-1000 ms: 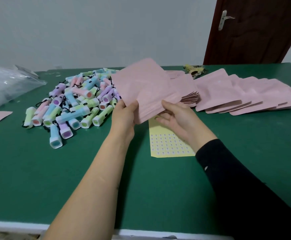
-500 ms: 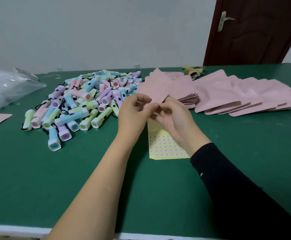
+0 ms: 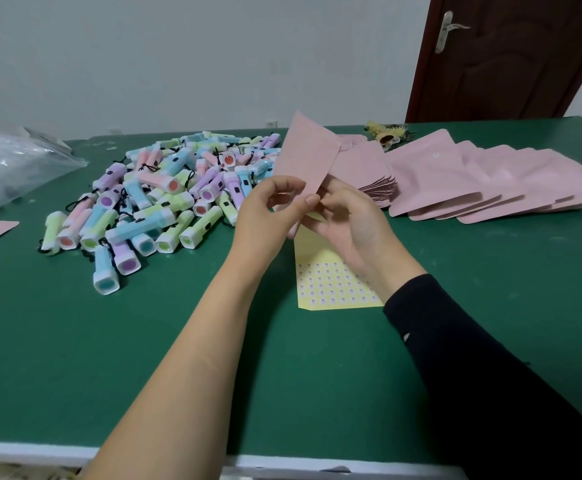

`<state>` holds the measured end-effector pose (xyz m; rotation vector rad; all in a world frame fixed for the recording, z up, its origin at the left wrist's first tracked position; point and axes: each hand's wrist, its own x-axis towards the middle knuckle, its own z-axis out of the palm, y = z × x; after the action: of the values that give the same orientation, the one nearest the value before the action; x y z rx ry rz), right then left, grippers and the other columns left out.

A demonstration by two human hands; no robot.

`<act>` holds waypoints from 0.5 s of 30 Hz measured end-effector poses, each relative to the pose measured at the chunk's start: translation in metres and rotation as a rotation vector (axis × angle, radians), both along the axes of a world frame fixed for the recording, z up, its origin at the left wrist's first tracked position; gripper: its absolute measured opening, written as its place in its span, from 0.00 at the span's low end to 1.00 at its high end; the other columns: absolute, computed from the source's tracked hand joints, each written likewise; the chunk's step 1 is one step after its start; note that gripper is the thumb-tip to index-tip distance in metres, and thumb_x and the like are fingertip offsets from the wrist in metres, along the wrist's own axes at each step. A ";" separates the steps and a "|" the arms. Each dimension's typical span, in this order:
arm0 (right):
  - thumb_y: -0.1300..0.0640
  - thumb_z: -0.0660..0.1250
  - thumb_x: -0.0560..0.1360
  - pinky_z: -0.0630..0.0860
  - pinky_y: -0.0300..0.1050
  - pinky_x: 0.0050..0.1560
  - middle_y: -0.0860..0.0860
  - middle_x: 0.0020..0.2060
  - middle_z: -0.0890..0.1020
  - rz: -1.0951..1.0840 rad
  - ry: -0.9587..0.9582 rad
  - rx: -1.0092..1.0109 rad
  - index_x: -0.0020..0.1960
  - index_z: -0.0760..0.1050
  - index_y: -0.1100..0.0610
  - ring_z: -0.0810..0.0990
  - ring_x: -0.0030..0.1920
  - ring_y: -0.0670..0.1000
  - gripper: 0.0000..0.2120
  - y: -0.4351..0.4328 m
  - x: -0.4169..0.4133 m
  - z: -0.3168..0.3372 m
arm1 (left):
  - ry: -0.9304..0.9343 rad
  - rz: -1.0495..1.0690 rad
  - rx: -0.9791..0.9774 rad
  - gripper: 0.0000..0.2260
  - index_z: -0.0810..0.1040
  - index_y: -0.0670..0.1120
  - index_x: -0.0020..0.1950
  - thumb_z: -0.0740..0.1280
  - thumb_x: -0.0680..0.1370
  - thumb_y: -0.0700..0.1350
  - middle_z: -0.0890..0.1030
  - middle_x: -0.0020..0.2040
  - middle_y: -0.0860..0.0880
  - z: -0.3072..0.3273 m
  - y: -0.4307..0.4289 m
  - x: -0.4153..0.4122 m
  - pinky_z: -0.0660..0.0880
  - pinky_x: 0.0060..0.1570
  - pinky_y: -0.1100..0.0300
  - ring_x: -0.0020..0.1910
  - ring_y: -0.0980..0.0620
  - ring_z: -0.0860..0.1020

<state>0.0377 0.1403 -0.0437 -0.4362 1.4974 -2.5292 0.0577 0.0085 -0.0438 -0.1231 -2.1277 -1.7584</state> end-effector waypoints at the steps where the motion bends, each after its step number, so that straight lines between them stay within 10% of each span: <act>1: 0.71 0.49 0.74 0.70 0.67 0.66 0.72 0.63 0.72 0.001 -0.001 0.001 0.66 0.72 0.68 0.67 0.66 0.74 0.24 0.000 0.000 0.001 | -0.007 -0.011 0.012 0.09 0.80 0.50 0.53 0.75 0.74 0.45 0.82 0.53 0.51 0.000 -0.001 0.000 0.75 0.52 0.67 0.54 0.54 0.80; 15: 0.73 0.50 0.74 0.71 0.66 0.66 0.65 0.55 0.78 0.022 -0.037 -0.028 0.65 0.72 0.70 0.79 0.53 0.57 0.22 -0.002 0.003 0.001 | -0.037 -0.033 0.076 0.08 0.80 0.49 0.53 0.74 0.75 0.45 0.83 0.52 0.48 -0.001 -0.003 -0.001 0.77 0.56 0.58 0.54 0.49 0.81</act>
<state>0.0411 0.1385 -0.0425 -0.4053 1.4388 -2.5299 0.0563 0.0058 -0.0443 -0.1066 -2.0918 -1.8719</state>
